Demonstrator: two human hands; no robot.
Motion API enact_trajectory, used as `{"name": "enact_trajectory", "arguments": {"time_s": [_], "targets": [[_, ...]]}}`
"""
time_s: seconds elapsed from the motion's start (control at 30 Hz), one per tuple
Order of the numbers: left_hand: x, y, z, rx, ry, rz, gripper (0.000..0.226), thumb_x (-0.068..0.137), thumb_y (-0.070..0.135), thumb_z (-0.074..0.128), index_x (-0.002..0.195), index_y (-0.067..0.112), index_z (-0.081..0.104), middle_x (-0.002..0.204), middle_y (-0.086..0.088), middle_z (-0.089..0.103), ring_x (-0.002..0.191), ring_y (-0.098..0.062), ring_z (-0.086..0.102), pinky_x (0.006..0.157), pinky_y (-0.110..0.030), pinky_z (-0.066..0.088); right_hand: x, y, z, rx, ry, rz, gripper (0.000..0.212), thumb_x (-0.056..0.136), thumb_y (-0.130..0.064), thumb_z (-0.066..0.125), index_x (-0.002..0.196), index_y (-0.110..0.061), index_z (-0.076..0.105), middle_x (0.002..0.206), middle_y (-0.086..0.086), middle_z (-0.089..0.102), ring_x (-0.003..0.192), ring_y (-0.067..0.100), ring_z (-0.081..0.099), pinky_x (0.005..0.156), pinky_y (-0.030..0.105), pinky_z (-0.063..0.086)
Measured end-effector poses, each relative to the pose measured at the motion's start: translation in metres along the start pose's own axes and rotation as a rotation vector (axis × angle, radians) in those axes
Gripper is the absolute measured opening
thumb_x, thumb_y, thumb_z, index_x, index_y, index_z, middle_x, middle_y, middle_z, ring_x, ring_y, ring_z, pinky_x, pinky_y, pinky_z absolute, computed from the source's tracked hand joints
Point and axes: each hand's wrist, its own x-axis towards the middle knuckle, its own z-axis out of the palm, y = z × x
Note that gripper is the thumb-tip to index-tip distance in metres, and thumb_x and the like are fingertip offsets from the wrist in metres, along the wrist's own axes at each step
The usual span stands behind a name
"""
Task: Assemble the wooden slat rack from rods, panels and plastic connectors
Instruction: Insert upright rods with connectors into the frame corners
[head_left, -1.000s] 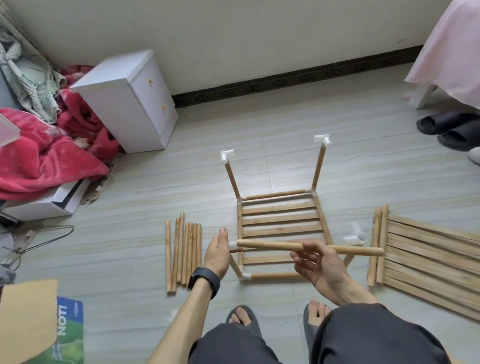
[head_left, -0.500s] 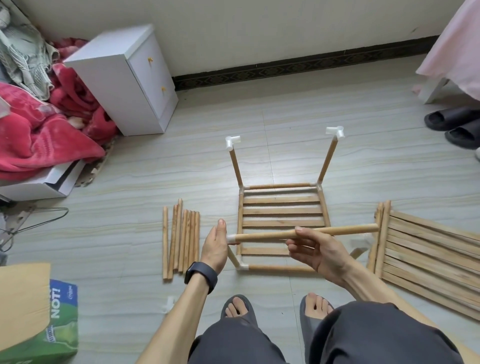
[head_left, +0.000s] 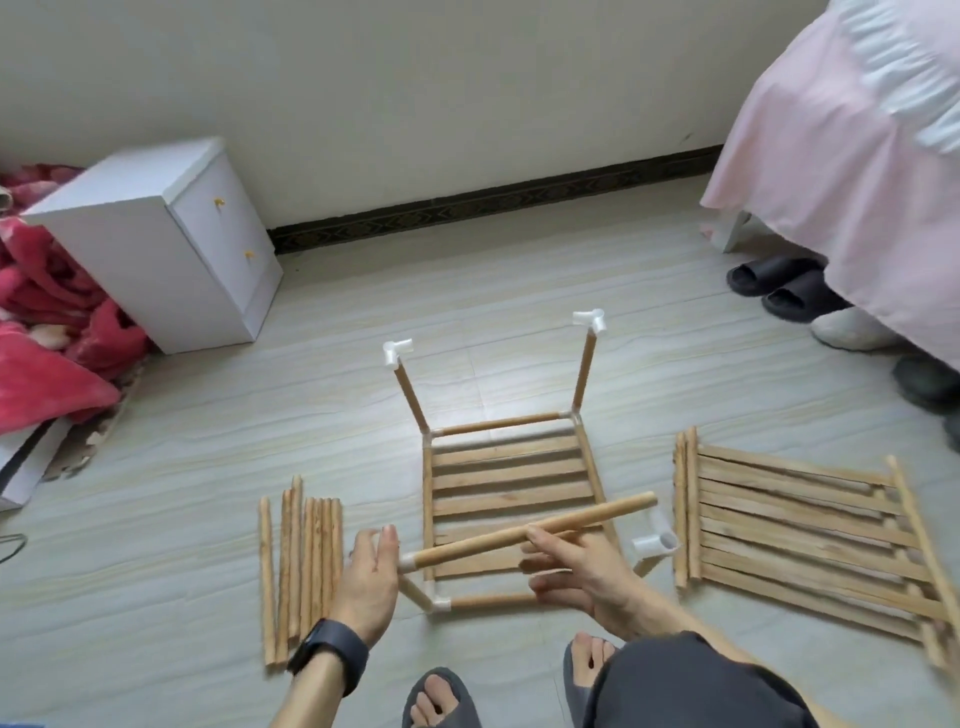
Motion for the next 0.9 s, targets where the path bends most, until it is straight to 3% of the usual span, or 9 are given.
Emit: {"name": "enact_trajectory", "arguments": {"time_s": [0.13,0.23,0.3,0.43,0.57,0.67,0.73,0.8,0.9], "targets": [[0.017,0.028,-0.009,0.434,0.09,0.206,0.028,0.104,0.037,0.033,0.125,0.031,0.051,0.115,0.0,0.055,0.104,-0.015,0.05,0.084,-0.035,0.043,-0.028,0.0,-0.036,-0.327,0.243,-0.296,0.013,0.096,-0.026,0.07,0.085,-0.02,0.077,0.079,0.007,0.075,0.069,0.021,0.073,0.076,0.05,0.062],[0.025,0.076,-0.005,0.619,-0.015,0.341,0.031,0.102,0.043,0.039,0.13,0.035,0.049,0.123,0.006,0.057,0.113,-0.013,0.048,0.089,-0.032,0.043,-0.044,-0.008,-0.068,-0.422,0.525,-0.517,0.014,0.096,-0.03,0.067,0.084,-0.031,0.072,0.072,-0.002,0.072,0.065,0.014,0.069,0.063,0.03,0.058],[0.025,0.115,0.012,0.601,-0.159,0.427,0.032,0.101,0.046,0.042,0.13,0.034,0.05,0.124,0.008,0.059,0.116,-0.014,0.052,0.096,-0.037,0.048,-0.04,-0.015,-0.084,-0.418,0.698,-0.581,0.002,0.096,-0.032,0.067,0.095,-0.034,0.068,0.082,-0.011,0.071,0.077,0.004,0.067,0.062,0.018,0.05],[0.017,0.183,0.072,0.564,-0.423,0.497,0.039,0.098,0.05,0.045,0.128,0.027,0.054,0.121,0.006,0.065,0.108,-0.016,0.06,0.094,-0.037,0.051,-0.008,-0.013,-0.092,-0.379,0.574,-0.404,0.011,0.102,-0.038,0.057,0.102,-0.03,0.064,0.097,-0.009,0.07,0.093,0.005,0.066,0.071,0.02,0.044],[0.014,0.199,0.122,0.653,-0.533,0.534,0.042,0.1,0.048,0.045,0.134,0.024,0.05,0.119,0.0,0.066,0.1,-0.02,0.061,0.086,-0.035,0.05,0.018,0.005,-0.084,-0.522,0.484,-0.434,0.051,0.096,-0.066,0.033,0.07,-0.033,0.063,0.065,-0.017,0.066,0.064,-0.002,0.059,0.057,0.015,0.038],[0.022,0.192,0.137,0.553,-0.503,0.478,0.037,0.104,0.047,0.036,0.127,0.023,0.051,0.094,0.003,0.065,0.075,-0.014,0.056,0.063,-0.029,0.041,0.032,-0.003,-0.083,-0.427,0.494,-0.472,0.05,0.09,-0.071,0.032,0.06,-0.04,0.059,0.052,-0.012,0.055,0.051,-0.001,0.051,0.052,0.015,0.038],[0.027,0.189,0.139,0.503,-0.449,0.475,0.033,0.105,0.045,0.033,0.121,0.024,0.052,0.076,0.009,0.055,0.064,-0.01,0.05,0.054,-0.027,0.033,0.04,-0.008,-0.087,-0.39,0.494,-0.447,0.057,0.089,-0.071,0.033,0.059,-0.03,0.059,0.051,-0.009,0.053,0.053,0.002,0.052,0.052,0.022,0.04],[0.028,0.182,0.137,0.525,-0.419,0.528,0.03,0.105,0.045,0.031,0.118,0.027,0.052,0.072,0.01,0.052,0.062,-0.011,0.049,0.054,-0.03,0.034,0.045,-0.011,-0.094,-0.354,0.512,-0.423,0.068,0.086,-0.072,0.034,0.064,-0.012,0.058,0.054,-0.004,0.056,0.058,0.01,0.058,0.059,0.032,0.045],[0.019,0.171,0.135,0.663,-0.386,0.662,0.029,0.105,0.047,0.025,0.115,0.029,0.045,0.07,0.008,0.051,0.062,-0.018,0.049,0.057,-0.034,0.039,0.048,-0.011,-0.098,-0.334,0.539,-0.426,0.081,0.083,-0.076,0.032,0.072,-0.001,0.061,0.054,-0.001,0.057,0.056,0.008,0.059,0.056,0.023,0.043]]}}
